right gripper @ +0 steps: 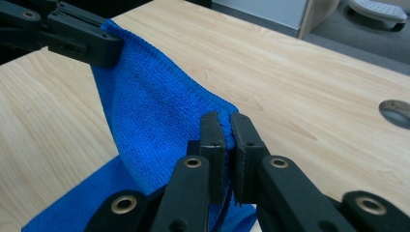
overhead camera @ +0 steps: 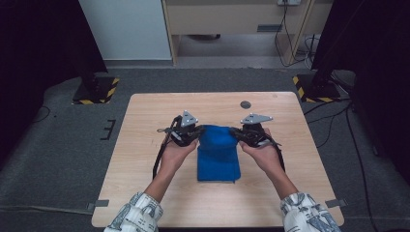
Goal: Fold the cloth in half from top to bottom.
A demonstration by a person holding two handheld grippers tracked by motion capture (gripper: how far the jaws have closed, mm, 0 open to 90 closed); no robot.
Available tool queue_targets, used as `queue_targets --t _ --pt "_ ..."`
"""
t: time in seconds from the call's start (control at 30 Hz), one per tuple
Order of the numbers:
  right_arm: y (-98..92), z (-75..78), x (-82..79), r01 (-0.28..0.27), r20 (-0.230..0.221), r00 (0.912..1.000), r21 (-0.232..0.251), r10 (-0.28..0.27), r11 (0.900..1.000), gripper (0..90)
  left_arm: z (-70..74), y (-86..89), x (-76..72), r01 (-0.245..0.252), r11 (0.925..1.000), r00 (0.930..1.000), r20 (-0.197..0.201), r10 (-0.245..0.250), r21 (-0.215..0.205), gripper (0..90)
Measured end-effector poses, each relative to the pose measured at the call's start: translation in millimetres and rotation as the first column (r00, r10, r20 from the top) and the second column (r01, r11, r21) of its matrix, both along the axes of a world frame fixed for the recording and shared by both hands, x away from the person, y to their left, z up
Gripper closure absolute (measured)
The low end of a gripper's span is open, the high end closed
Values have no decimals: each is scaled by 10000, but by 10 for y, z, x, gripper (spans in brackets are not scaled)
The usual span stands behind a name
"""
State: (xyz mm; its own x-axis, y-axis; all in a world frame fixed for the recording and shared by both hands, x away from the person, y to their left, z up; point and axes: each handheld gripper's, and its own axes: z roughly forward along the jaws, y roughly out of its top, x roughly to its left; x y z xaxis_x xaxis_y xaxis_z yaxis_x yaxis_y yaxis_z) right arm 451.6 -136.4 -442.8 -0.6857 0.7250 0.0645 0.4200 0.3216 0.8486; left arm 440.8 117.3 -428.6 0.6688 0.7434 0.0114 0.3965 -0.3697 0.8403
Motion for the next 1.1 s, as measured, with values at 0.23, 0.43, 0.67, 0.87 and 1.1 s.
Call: queue_targets --t 0.23,0.43,0.67,0.87,1.1 --pt "-41 -120 -71 -95 -86 9999 78 95 9999 854 -116 5 -115 178 9998 9997 -166 -180 -103 847" --pt "-46 -174 -133 -227 -139 9996 66 228 9997 853 -186 31 -184 185 9993 9994 -272 -194 -331 846" --pt "-33 -260 -171 -320 -235 9992 -15 320 9995 850 -295 62 -253 183 9986 9989 -421 -204 -489 838" --pt "-13 -279 -207 -436 -213 9988 6 436 9990 851 -353 109 -281 118 9979 9984 -545 -152 -630 825" --pt "-13 -313 -243 -542 -240 9982 -8 541 9985 853 -423 134 -288 -124 9958 9975 -703 60 -908 573"
